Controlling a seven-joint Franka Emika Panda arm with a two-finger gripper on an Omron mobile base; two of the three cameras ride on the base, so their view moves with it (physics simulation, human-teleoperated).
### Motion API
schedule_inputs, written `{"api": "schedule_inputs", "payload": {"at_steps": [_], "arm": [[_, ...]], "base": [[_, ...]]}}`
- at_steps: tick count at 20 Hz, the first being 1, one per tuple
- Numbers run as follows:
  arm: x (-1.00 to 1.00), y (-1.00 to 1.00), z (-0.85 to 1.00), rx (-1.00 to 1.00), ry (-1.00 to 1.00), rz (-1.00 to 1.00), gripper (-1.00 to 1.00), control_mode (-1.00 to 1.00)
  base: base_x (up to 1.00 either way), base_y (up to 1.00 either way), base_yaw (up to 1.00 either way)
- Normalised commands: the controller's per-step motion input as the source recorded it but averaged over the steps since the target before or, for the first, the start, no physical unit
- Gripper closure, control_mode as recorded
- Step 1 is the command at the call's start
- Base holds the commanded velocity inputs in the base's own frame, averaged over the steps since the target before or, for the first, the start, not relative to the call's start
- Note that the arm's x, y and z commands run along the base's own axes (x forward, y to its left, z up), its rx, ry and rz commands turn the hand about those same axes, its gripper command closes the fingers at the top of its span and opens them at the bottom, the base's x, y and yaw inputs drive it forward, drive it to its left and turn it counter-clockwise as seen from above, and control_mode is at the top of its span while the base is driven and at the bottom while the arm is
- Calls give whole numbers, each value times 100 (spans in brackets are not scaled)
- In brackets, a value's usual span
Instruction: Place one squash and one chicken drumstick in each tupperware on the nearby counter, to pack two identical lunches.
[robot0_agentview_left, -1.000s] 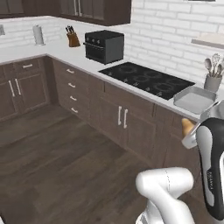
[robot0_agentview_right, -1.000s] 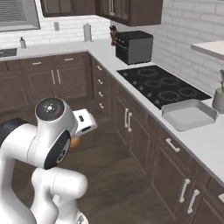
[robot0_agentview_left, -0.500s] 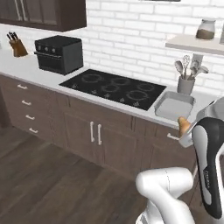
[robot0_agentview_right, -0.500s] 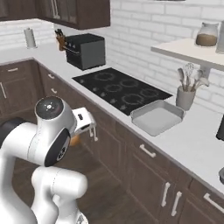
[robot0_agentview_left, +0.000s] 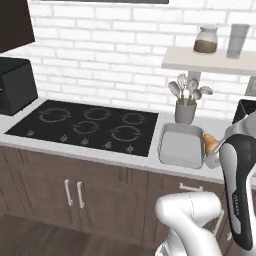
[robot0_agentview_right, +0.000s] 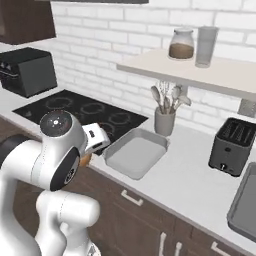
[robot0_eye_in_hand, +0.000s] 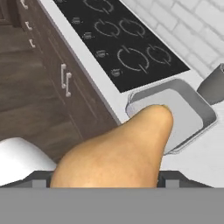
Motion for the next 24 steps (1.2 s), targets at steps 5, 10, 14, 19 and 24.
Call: {"api": "schedule_inputs", "payload": {"at_steps": [5, 10, 14, 19, 24], "arm": [[0, 0, 0, 0, 0, 0, 100, 100], [0, 0, 0, 0, 0, 0, 100, 100], [30, 19, -19, -4, -10, -21, 100, -100], [80, 38, -43, -2, -6, -28, 100, -100], [58, 5, -38, 1, 6, -17, 100, -100]], "base": [[90, 15, -47], [67, 33, -47], [26, 19, -23], [0, 0, 0], [0, 0, 0]]}}
